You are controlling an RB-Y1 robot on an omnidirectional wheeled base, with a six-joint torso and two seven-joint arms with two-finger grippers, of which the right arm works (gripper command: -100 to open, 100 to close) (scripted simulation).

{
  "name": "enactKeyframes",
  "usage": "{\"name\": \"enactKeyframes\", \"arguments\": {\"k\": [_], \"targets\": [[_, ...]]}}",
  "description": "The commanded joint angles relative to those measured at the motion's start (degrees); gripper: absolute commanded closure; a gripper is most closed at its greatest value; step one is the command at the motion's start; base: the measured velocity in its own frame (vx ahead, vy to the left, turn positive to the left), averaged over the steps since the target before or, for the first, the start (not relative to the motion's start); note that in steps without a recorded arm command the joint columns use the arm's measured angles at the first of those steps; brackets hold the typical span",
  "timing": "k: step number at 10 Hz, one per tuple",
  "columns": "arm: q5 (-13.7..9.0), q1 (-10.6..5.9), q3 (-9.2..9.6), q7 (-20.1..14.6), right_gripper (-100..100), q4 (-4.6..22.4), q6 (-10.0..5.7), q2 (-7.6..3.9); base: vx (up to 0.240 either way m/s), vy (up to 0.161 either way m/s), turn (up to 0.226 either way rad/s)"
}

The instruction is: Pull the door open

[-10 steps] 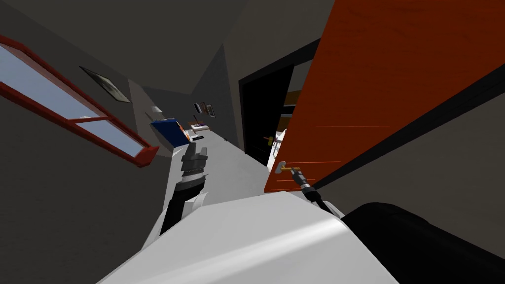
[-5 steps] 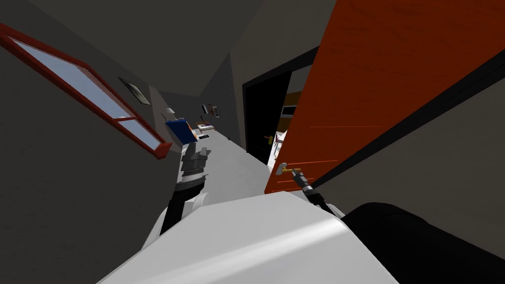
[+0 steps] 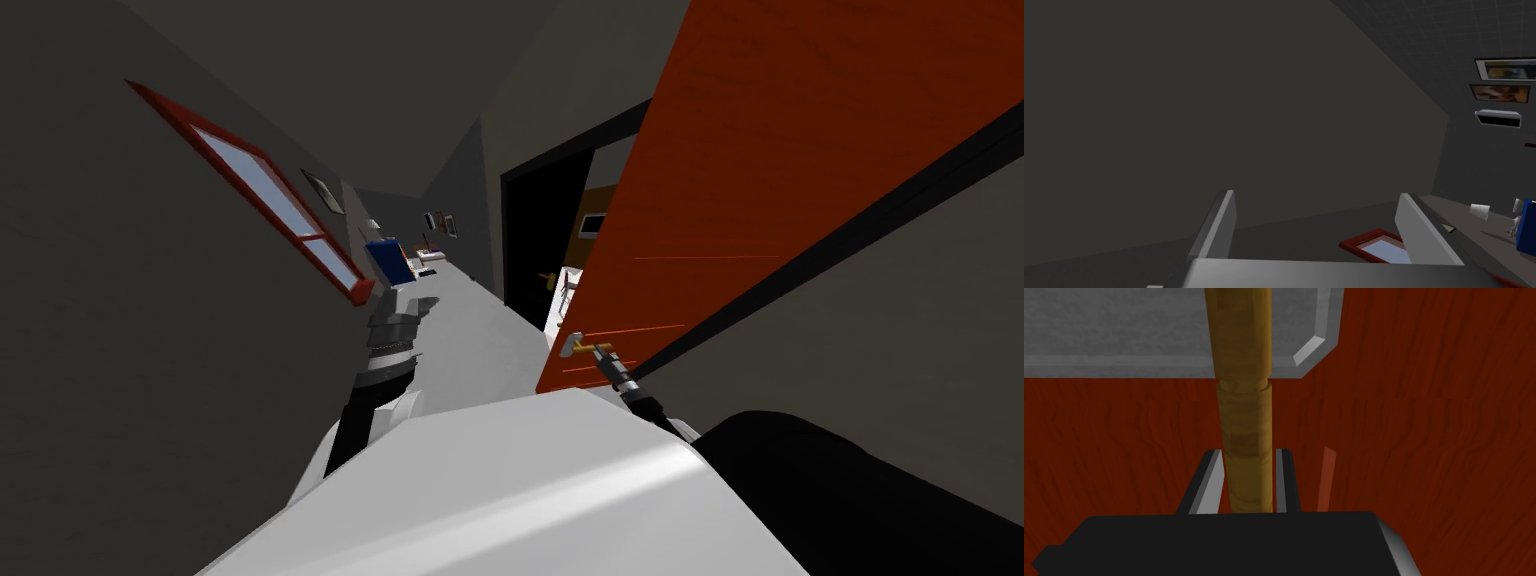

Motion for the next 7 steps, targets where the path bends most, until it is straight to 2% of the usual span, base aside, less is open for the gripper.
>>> {"name": "enactKeyframes", "arguments": {"k": [1,2,3,4,7], "targets": [[0.28,0.61,0.71,-0.59,100,0.1,-1.6,-0.53,-0.207,-0.094,0.174],[0.33,0.78,0.85,-0.79,100,0.27,-2.13,-0.76,-0.209,-0.072,0.131],[0.2,0.59,0.51,-0.6,100,0.4,-1.62,-0.69,-0.091,-0.028,0.021],[0.37,0.67,0.87,-0.98,100,0.97,-2.52,-1.11,-0.128,0.003,0.134],[0.56,0.64,1.32,-1.62,100,1.89,-4.08,-1.9,-0.218,-0.041,0.146]]}}
